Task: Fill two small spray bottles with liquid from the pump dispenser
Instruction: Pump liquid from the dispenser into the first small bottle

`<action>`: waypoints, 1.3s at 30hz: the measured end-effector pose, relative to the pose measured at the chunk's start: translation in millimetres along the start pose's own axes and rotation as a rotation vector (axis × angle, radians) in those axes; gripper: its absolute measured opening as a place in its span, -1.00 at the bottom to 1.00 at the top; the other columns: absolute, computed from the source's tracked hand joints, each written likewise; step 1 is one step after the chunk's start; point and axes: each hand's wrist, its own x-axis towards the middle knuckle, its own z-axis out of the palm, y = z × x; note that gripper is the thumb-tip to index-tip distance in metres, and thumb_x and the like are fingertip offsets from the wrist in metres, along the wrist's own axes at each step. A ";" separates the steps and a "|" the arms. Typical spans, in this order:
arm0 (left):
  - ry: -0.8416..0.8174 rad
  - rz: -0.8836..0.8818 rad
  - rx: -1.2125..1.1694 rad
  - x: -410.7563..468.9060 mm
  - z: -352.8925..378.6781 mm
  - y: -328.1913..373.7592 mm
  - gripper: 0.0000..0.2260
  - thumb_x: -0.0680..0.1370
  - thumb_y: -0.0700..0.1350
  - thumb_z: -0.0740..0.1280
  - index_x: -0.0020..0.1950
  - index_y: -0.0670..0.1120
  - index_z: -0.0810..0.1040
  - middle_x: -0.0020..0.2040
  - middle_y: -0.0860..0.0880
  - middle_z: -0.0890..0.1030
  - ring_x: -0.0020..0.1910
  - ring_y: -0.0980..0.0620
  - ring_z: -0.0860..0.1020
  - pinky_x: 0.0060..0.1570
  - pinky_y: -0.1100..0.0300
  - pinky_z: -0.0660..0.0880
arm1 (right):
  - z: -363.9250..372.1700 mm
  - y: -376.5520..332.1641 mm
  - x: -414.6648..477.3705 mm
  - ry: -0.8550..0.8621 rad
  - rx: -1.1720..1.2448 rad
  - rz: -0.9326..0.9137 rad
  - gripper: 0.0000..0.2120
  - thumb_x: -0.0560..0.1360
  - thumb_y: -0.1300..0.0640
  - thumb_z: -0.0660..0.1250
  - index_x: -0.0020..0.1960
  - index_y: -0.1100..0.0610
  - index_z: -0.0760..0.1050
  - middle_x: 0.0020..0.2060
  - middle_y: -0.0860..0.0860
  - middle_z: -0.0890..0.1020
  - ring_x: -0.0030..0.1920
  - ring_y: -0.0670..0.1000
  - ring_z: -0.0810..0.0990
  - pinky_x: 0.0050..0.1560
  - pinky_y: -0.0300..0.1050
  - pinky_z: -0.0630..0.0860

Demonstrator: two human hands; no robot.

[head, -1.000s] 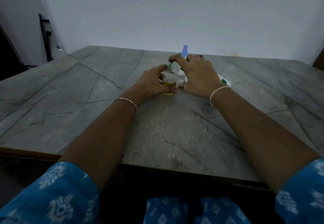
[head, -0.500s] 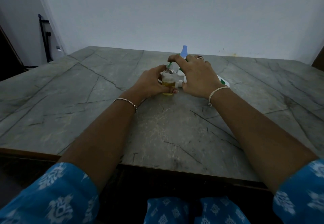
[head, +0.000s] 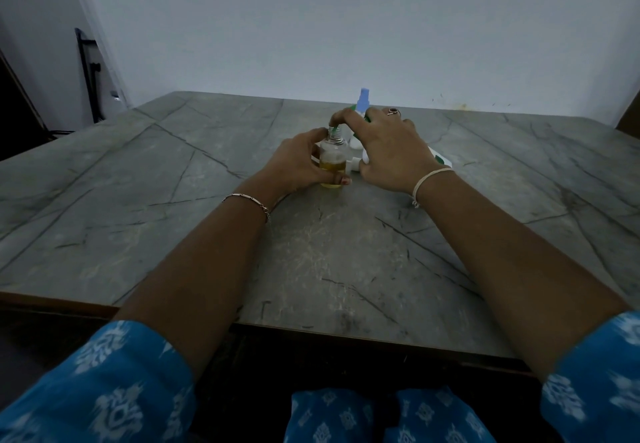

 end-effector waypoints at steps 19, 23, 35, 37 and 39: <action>0.016 0.009 -0.046 0.0 -0.6 -2.2 -0.19 0.23 0.10 0.61 0.40 -0.06 0.41 0.20 -0.05 0.61 0.12 0.01 0.60 0.23 0.02 0.51 | 0.5 -1.5 0.0 -0.005 -0.031 0.016 -0.31 0.43 0.12 0.35 0.49 -0.12 0.17 -0.02 0.16 0.46 0.10 0.24 0.46 0.09 0.17 0.44; 0.004 0.030 -0.041 -1.3 -1.2 -0.8 -0.22 0.23 0.10 0.61 0.38 -0.04 0.43 0.21 -0.05 0.61 0.11 0.01 0.60 0.22 0.03 0.51 | 0.5 -1.2 0.8 -0.005 -0.009 0.022 -0.35 0.41 0.14 0.36 0.44 -0.09 0.21 -0.12 0.06 0.36 0.05 0.22 0.47 0.07 0.14 0.44; 0.007 0.037 -0.026 -2.8 -1.2 2.0 -0.21 0.25 0.09 0.60 0.41 -0.06 0.41 0.22 -0.05 0.60 0.09 0.00 0.60 0.20 0.05 0.52 | 5.4 -1.7 3.1 0.038 -0.031 0.039 -0.38 0.40 0.15 0.37 0.41 -0.07 0.24 0.00 0.15 0.50 0.09 0.22 0.48 0.11 0.16 0.43; 0.014 0.033 -0.039 -2.4 -1.0 1.1 -0.23 0.25 0.08 0.61 0.39 -0.05 0.42 0.20 -0.04 0.61 0.08 0.02 0.60 0.19 0.08 0.52 | 5.3 -1.2 1.6 0.039 -0.049 0.039 -0.34 0.41 0.15 0.35 0.45 -0.09 0.22 0.00 0.15 0.48 0.08 0.23 0.47 0.09 0.14 0.42; 0.018 0.026 -0.040 -1.9 -1.0 0.0 -0.25 0.24 0.08 0.61 0.37 -0.04 0.44 0.18 -0.03 0.62 0.07 0.04 0.61 0.17 0.12 0.52 | 4.8 -0.4 0.2 0.040 -0.065 0.039 -0.31 0.42 0.15 0.33 0.48 -0.10 0.20 0.02 0.17 0.48 0.08 0.23 0.47 0.08 0.14 0.42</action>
